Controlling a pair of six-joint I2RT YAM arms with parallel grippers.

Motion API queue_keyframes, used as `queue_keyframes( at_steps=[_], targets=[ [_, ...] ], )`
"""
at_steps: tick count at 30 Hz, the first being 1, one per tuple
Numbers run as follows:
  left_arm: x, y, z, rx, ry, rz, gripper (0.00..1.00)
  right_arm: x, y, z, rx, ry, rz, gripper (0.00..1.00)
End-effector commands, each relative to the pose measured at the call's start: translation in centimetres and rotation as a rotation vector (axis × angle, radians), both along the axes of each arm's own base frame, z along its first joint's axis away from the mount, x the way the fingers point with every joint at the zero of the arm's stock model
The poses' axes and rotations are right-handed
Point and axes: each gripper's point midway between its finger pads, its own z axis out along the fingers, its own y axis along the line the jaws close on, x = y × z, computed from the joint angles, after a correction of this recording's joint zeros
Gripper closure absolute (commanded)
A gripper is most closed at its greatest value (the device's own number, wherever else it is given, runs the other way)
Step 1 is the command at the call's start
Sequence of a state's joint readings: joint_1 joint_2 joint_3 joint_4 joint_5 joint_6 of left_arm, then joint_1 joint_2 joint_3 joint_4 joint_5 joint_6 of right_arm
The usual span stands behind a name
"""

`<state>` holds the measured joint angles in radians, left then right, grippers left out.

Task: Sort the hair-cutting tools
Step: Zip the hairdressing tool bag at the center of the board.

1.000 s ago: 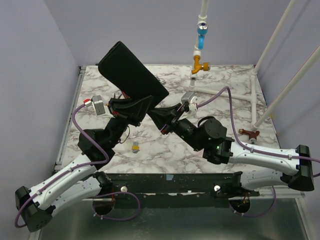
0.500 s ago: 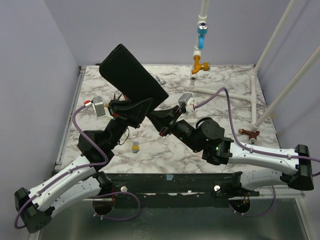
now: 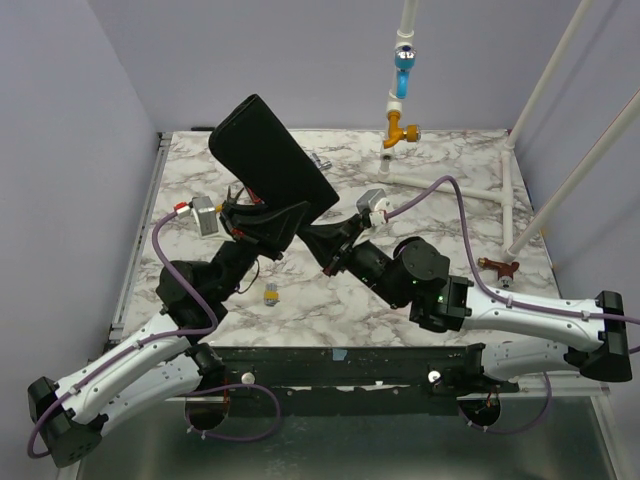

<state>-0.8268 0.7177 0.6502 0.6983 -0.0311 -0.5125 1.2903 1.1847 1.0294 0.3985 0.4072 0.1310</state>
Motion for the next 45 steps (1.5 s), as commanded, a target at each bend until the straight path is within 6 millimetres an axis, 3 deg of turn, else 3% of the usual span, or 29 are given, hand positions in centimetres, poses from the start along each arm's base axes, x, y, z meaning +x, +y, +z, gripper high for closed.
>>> queue_keyframes(
  at_steps=[1,8,29,33,35,36,39,41,43,44,45],
  targets=[
    [-1.7,3.0,4.4,-0.122,-0.116,0.053,1.00,2.0,-2.8,-1.4,-0.048,0.042,-0.149,0.99],
    [-1.7,4.2,4.8,-0.159,-0.123,0.094,1.00,2.6,-4.3,-2.4,-0.078,0.059,-0.214,0.99],
    [-2.6,4.9,5.1,-0.170,-0.133,0.081,1.00,4.3,-7.5,-4.1,-0.119,0.070,-0.370,0.99],
    [-2.6,4.9,5.0,-0.171,-0.128,0.079,1.00,4.0,-7.5,-3.9,-0.101,0.072,-0.347,0.99],
    [-2.7,4.9,4.9,-0.175,-0.123,0.073,1.00,2.9,-6.6,-3.2,-0.064,0.056,-0.247,0.99],
    [-2.6,4.9,4.8,-0.178,-0.113,0.069,1.00,2.0,-5.9,-2.8,-0.038,0.054,-0.168,0.96],
    [-2.4,4.5,4.1,-0.162,-0.048,0.038,1.00,0.6,-5.2,-0.8,0.070,0.087,0.030,0.50],
    [-2.0,3.9,3.2,-0.126,0.045,-0.009,1.00,0.8,-5.7,0.4,0.157,0.145,0.141,0.31],
    [-2.1,3.2,2.1,-0.069,0.131,-0.080,1.00,1.2,-6.7,1.5,0.248,0.215,0.277,0.21],
    [-2.0,2.9,1.3,-0.037,0.169,-0.117,1.00,1.4,-7.5,2.2,0.296,0.240,0.346,0.02],
    [-2.1,2.6,0.7,-0.018,0.196,-0.161,1.00,2.0,-8.4,2.2,0.329,0.262,0.388,0.00]
  ],
)
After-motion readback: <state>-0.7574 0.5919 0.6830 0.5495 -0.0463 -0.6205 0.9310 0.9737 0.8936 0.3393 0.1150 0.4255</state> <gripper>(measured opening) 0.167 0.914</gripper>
